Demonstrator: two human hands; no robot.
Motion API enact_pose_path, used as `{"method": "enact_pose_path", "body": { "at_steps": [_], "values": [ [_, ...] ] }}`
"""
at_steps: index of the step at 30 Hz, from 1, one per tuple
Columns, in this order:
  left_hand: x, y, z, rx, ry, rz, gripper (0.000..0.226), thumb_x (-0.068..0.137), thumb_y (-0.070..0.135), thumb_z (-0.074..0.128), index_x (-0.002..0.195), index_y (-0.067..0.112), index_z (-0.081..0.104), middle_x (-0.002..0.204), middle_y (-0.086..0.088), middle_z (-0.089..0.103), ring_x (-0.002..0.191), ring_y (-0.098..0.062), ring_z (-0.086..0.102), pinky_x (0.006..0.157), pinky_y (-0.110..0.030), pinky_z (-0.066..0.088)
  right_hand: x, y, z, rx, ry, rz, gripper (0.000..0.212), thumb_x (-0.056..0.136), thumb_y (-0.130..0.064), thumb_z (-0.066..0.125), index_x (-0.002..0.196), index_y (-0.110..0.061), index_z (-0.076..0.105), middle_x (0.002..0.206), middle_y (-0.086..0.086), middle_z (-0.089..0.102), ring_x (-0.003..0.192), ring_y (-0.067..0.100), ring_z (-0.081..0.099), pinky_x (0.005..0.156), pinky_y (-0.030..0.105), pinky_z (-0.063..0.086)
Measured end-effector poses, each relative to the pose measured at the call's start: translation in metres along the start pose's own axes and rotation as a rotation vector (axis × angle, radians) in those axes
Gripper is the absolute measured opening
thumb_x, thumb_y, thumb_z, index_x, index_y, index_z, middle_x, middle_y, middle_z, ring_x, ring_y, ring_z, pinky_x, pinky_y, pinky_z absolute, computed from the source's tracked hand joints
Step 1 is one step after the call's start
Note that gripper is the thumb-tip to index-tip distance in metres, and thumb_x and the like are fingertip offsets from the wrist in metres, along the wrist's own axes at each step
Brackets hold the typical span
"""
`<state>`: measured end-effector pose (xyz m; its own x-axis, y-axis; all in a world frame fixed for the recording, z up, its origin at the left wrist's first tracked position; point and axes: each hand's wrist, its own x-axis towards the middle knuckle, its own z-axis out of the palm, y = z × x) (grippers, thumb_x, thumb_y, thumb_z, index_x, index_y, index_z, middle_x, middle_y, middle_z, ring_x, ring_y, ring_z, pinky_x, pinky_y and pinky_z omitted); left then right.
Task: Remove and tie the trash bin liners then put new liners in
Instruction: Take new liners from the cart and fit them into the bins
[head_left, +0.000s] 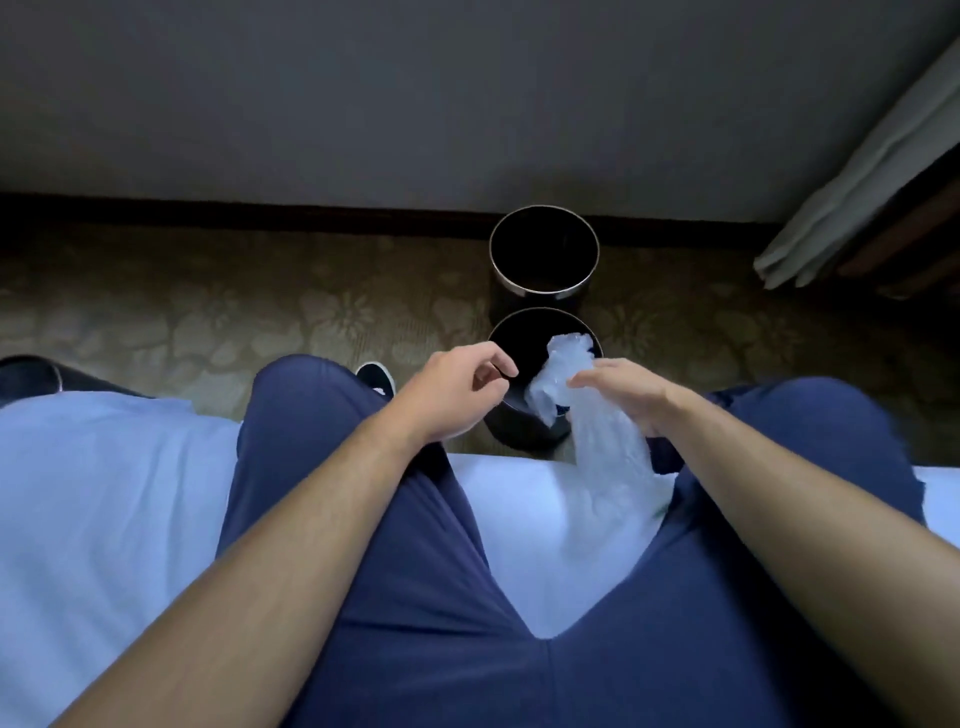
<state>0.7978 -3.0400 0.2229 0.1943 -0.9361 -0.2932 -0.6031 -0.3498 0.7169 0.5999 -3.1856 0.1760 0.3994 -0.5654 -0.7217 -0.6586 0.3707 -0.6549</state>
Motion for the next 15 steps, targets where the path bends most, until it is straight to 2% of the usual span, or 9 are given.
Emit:
{"method": "enact_pose_path", "body": {
  "at_steps": [3, 5, 7, 9, 11, 13, 15],
  "values": [
    [0.0, -0.004, -0.001, 0.011, -0.023, -0.004, 0.012, 0.094, 0.035, 0.058, 0.103, 0.042, 0.064, 0.096, 0.015, 0.067, 0.086, -0.003, 0.062, 0.086, -0.034, 0.055, 0.003, -0.015, 0.008, -0.002, 0.032, -0.013, 0.02, 0.094, -0.032, 0.063, 0.086, -0.024, 0.047, 0.088, -0.003, 0.043, 0.076, 0.014, 0.045, 0.06, 0.032, 0.037],
    [0.004, -0.006, 0.001, 0.023, -0.065, -0.005, 0.012, 0.095, 0.037, 0.058, 0.105, 0.042, 0.063, 0.097, 0.016, 0.066, 0.088, -0.003, 0.062, 0.087, -0.033, 0.055, 0.012, -0.019, 0.01, 0.066, 0.031, -0.031, 0.023, 0.095, -0.033, 0.062, 0.085, -0.027, 0.042, 0.092, -0.008, 0.04, 0.082, 0.009, 0.042, 0.068, 0.029, 0.037],
    [0.013, -0.003, 0.004, 0.024, -0.083, -0.005, 0.012, 0.094, 0.041, 0.059, 0.105, 0.042, 0.063, 0.096, 0.015, 0.067, 0.088, -0.003, 0.062, 0.088, -0.035, 0.054, 0.024, -0.016, 0.006, 0.123, 0.027, -0.025, 0.023, 0.095, -0.033, 0.062, 0.105, -0.019, 0.048, 0.115, -0.005, 0.043, 0.106, 0.012, 0.043, 0.088, 0.032, 0.039],
    [0.025, 0.005, 0.006, -0.021, -0.105, -0.012, 0.019, 0.089, 0.05, 0.064, 0.107, 0.042, 0.062, 0.099, 0.014, 0.067, 0.089, -0.003, 0.063, 0.088, -0.034, 0.054, 0.035, -0.013, 0.0, 0.123, -0.001, 0.02, 0.052, 0.094, -0.035, 0.064, 0.133, -0.008, 0.046, 0.138, 0.001, 0.041, 0.13, 0.022, 0.041, 0.102, 0.04, 0.037],
    [0.036, 0.014, 0.008, -0.096, -0.19, -0.017, 0.049, 0.075, 0.06, 0.077, 0.119, 0.05, 0.055, 0.115, 0.015, 0.06, 0.097, -0.001, 0.063, 0.089, -0.029, 0.054, 0.043, -0.013, -0.004, 0.116, -0.02, 0.09, 0.062, 0.096, -0.034, 0.065, 0.149, -0.012, 0.04, 0.148, 0.005, 0.041, 0.133, 0.026, 0.043, 0.102, 0.043, 0.04],
    [0.047, 0.02, 0.014, -0.078, -0.301, 0.018, 0.088, 0.059, 0.063, 0.086, 0.133, 0.06, 0.04, 0.133, 0.014, 0.047, 0.113, -0.001, 0.055, 0.092, -0.027, 0.05, 0.056, -0.013, -0.01, 0.126, -0.025, 0.154, 0.061, 0.099, -0.032, 0.062, 0.152, -0.012, 0.038, 0.156, 0.009, 0.038, 0.138, 0.027, 0.04, 0.104, 0.043, 0.038],
    [0.059, 0.022, 0.029, 0.012, -0.367, 0.058, 0.109, 0.051, 0.064, 0.089, 0.141, 0.06, 0.029, 0.14, 0.013, 0.037, 0.121, -0.004, 0.046, 0.094, -0.023, 0.044, 0.072, -0.015, -0.017, 0.162, -0.028, 0.197, 0.061, 0.1, -0.034, 0.06, 0.152, -0.011, 0.038, 0.159, 0.012, 0.037, 0.142, 0.03, 0.039, 0.108, 0.042, 0.038]
  ]
}}
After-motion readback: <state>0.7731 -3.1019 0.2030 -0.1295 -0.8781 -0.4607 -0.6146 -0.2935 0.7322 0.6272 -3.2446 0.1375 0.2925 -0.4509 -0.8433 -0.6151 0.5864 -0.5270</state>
